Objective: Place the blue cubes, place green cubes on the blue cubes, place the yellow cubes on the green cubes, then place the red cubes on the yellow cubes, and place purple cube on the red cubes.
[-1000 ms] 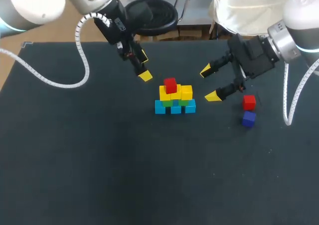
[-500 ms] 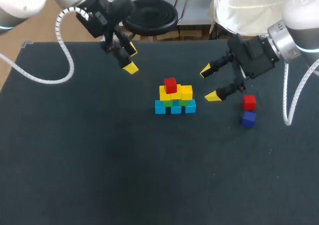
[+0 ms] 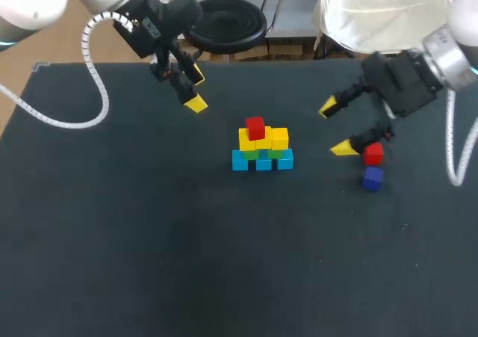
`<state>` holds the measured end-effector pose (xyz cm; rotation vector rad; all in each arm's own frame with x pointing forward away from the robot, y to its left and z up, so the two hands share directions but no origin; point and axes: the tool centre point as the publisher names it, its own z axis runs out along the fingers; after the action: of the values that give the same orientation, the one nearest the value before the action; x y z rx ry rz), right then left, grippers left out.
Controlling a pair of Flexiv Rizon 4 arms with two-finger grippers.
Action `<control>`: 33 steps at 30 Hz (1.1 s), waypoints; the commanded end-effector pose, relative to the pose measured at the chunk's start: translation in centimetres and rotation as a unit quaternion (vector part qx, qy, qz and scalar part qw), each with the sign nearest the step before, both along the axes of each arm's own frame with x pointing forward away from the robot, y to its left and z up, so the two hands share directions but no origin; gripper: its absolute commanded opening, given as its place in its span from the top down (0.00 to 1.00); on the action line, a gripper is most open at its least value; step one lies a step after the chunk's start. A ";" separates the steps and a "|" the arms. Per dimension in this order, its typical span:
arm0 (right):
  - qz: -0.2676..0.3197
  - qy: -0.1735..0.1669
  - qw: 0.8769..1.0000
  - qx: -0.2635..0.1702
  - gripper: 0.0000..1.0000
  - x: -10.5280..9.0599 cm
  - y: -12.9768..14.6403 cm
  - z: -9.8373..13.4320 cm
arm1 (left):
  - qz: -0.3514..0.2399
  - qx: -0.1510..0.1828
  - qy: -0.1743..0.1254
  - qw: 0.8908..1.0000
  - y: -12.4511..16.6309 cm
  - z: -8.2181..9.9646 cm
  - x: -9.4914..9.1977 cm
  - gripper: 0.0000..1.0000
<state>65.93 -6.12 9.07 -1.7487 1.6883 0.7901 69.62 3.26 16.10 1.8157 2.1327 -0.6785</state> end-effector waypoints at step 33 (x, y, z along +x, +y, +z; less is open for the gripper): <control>-0.053 -0.001 0.998 -0.018 0.00 -3.7 -11.8 -1.7 | 0.000 -0.001 -0.001 1.000 0.0 0.0 -0.1 0.00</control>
<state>61.02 -16.47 7.03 -1.6518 1.8151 0.6539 69.62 3.25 16.12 1.8154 2.1336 -0.6783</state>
